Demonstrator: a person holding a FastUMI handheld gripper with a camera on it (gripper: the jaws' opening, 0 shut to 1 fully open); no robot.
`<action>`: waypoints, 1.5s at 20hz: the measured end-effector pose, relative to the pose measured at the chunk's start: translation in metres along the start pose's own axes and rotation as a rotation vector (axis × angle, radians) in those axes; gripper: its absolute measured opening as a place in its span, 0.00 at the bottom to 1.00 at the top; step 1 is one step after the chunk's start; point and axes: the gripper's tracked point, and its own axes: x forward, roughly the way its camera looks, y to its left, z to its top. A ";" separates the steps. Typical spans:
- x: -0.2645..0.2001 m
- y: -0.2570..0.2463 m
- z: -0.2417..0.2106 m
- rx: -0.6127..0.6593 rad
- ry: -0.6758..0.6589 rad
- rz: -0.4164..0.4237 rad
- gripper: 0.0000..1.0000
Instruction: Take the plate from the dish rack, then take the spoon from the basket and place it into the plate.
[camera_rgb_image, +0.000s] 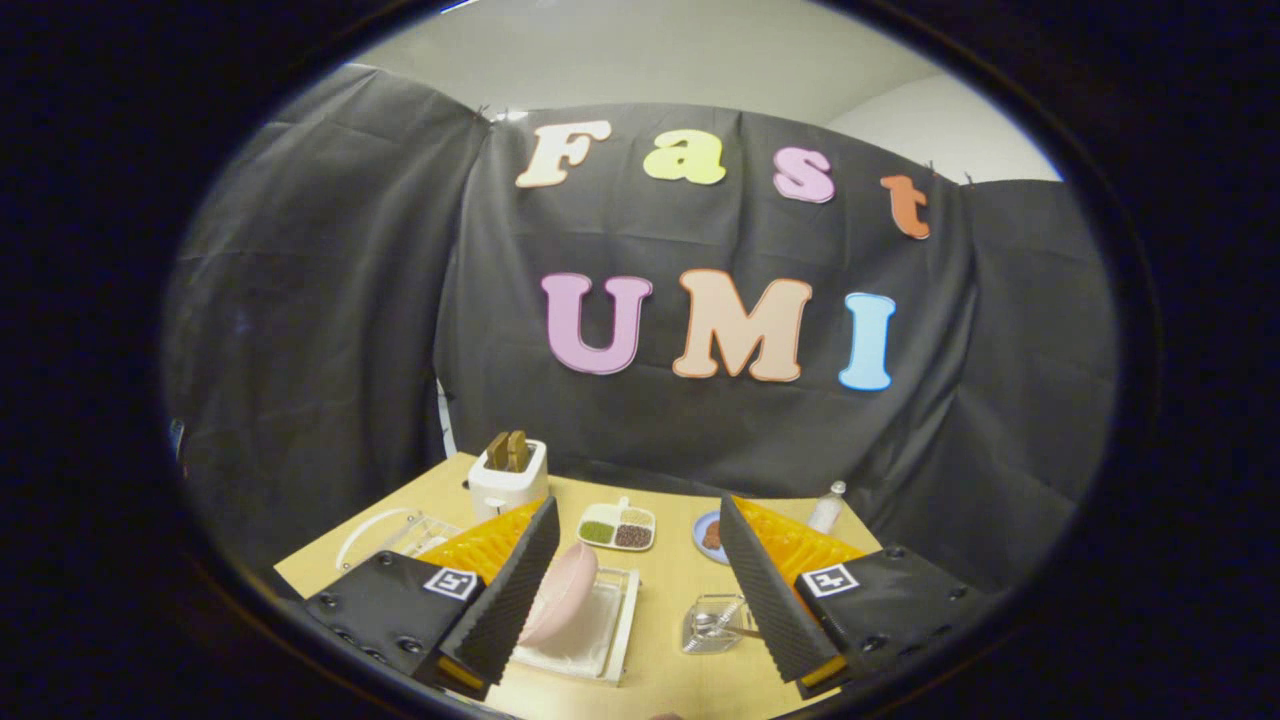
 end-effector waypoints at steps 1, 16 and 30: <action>0.008 0.003 -0.003 -0.017 0.035 0.006 1.00; 0.093 0.035 -0.069 -0.164 0.492 0.080 1.00; 0.117 0.066 -0.166 -0.309 0.863 0.134 1.00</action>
